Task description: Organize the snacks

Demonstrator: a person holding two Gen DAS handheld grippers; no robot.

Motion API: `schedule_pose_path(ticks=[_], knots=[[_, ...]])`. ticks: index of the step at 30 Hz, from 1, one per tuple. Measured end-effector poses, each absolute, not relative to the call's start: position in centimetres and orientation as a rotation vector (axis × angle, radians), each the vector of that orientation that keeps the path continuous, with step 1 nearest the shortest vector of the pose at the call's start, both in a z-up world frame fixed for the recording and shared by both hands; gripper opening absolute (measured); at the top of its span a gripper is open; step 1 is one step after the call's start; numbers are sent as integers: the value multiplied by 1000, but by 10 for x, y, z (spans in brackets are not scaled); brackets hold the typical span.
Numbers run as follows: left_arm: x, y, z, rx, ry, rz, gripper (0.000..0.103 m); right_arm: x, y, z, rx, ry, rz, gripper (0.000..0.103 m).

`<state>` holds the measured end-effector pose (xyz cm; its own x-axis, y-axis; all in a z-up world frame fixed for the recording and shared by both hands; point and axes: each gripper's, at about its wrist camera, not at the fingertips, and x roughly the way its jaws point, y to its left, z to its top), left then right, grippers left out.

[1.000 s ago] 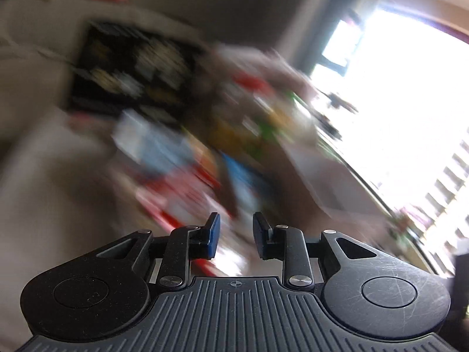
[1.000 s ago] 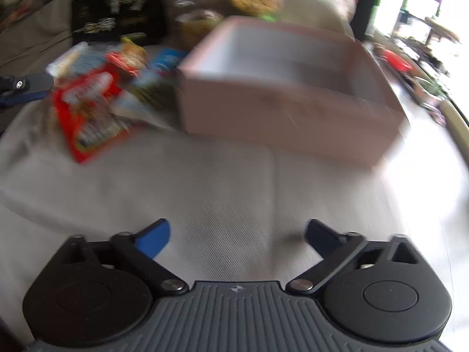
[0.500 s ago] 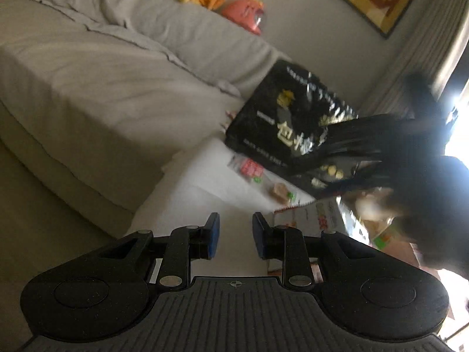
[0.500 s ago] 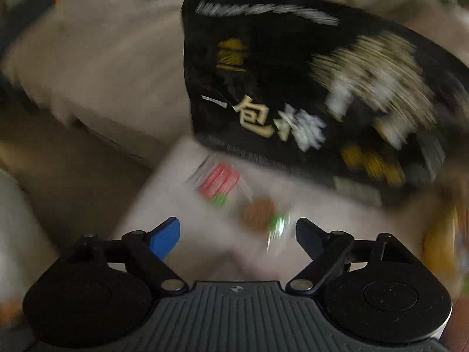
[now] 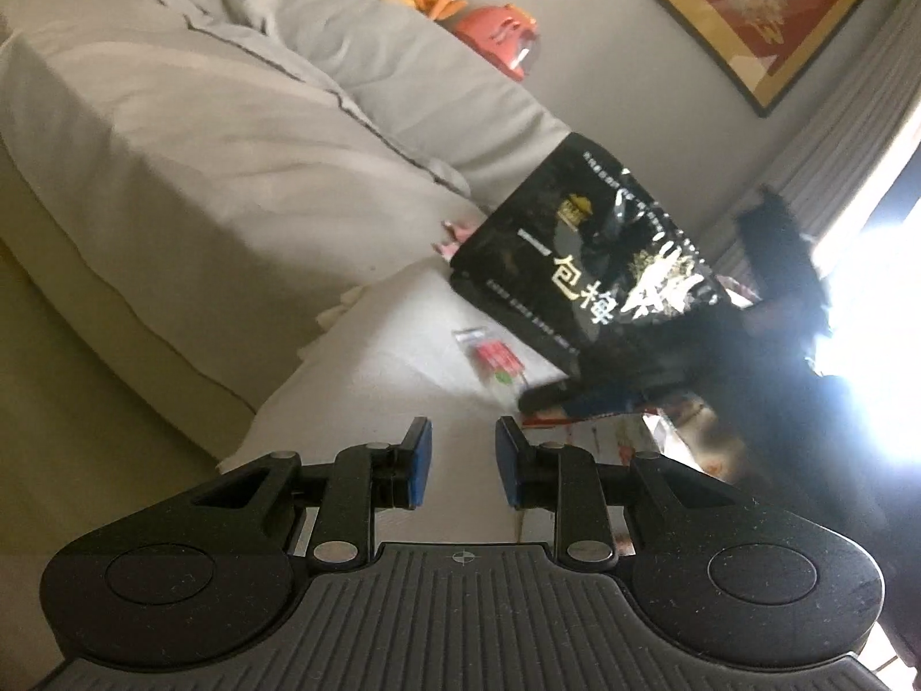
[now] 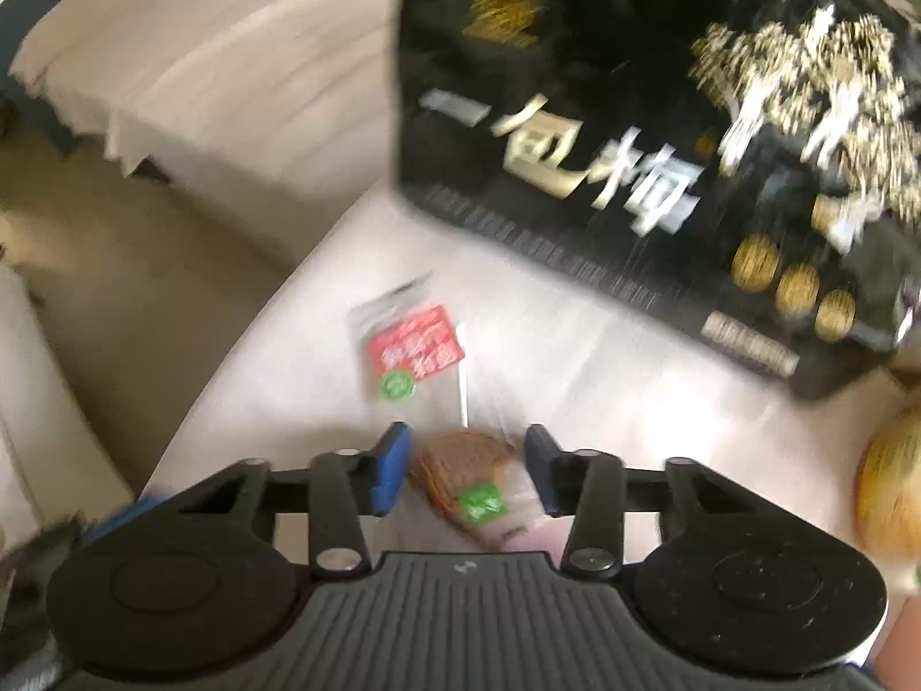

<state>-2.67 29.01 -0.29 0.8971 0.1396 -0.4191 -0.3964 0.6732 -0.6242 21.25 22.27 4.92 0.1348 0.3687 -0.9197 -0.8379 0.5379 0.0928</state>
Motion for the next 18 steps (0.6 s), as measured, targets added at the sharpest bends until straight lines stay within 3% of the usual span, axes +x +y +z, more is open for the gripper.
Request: schedule_pose_path(ticks=[5,13,15,17,18], knots=[[-29,290,-1,-806,360,312,28,163,188,67,-479,1142,1062,16],[-12,286,15,-788,459,285,28,122,121,89,-436,1094,1127,17],[7,292,17,-784,535,268,29,117,93,102,-407,1046,1097,26],[35,302,14,-791,649,276,29,113,71,113,-371,989,1064,54],[44,306,13,-798,681,293,29,112,67,111,-348,954,1044,61]])
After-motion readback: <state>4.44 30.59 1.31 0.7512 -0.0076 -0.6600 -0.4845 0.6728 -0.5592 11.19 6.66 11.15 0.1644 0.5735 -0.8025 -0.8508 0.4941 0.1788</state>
